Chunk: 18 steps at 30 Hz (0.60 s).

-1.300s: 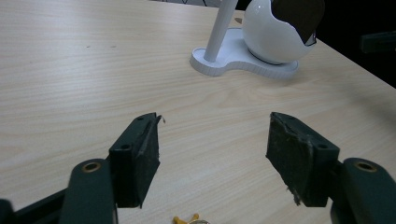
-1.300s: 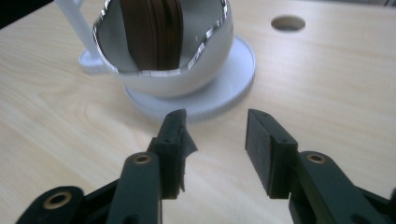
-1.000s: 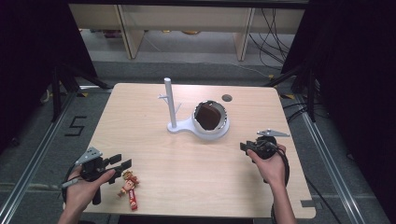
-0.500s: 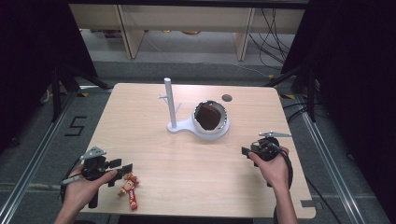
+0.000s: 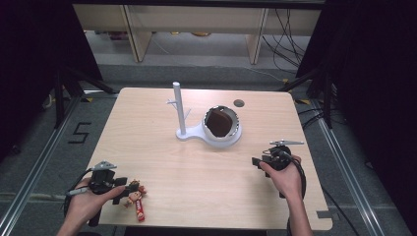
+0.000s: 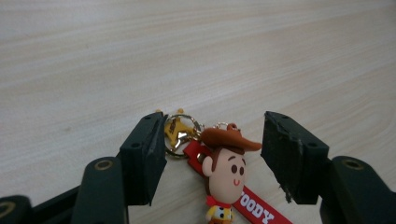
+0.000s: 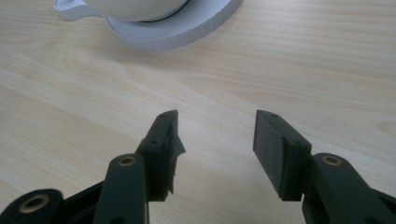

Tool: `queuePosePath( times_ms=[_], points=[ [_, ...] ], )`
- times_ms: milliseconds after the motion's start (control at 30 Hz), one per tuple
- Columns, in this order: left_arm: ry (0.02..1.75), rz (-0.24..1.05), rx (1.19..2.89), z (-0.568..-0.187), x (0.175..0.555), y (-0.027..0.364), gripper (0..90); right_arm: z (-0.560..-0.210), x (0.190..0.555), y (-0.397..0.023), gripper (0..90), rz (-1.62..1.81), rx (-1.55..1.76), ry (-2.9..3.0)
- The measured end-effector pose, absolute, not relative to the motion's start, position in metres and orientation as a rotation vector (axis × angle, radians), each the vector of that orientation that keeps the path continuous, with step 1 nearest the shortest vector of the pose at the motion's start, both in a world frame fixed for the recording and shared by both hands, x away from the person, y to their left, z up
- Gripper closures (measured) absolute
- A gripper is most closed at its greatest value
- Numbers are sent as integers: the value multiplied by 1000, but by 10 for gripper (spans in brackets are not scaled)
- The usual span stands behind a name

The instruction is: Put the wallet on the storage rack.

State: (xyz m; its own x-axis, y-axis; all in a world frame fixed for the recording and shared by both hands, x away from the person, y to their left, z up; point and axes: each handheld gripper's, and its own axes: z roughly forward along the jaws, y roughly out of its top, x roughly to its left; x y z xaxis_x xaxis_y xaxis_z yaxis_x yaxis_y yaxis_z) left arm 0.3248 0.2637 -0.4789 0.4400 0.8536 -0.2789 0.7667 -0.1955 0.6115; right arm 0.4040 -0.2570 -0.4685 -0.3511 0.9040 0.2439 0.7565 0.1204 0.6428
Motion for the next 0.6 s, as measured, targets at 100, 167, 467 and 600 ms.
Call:
queuePosePath(
  times_ms=[100,167,467,600],
  points=[
    [1394,127,1988,-483,325,261,374,-466,401,-253,505,1034,1703,2190],
    [1398,109,2009,-484,323,259,371,-466,401,-253,502,1055,1689,2201],
    [1339,104,2134,-491,316,251,405,-470,404,-254,487,1050,1642,2219],
    [1329,128,2159,-494,316,249,470,-469,404,-254,484,1034,1645,2240]
  ],
)
